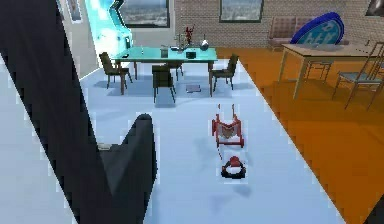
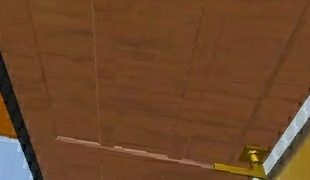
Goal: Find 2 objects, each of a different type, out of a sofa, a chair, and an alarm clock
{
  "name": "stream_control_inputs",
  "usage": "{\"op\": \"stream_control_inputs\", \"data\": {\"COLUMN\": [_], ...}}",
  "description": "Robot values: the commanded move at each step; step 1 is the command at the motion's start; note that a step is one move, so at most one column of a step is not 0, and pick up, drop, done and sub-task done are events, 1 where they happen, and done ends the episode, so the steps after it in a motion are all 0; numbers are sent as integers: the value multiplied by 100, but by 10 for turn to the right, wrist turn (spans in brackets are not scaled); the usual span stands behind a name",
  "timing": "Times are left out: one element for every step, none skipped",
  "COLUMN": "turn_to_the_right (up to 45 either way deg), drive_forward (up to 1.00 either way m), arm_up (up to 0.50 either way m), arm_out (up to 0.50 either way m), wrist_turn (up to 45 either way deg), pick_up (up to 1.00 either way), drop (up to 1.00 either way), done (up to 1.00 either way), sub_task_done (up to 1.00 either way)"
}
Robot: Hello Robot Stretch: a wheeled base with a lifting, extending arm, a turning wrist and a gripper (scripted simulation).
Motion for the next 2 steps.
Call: {"op": "stream_control_inputs", "data": {"turn_to_the_right": [180,0], "drive_forward": [0,30], "arm_up": [0,0], "arm_out": [0,0], "wrist_turn": [0,0], "pick_up": [0,0], "drop": [0,0], "done": [0,0], "sub_task_done": [0,0]}}
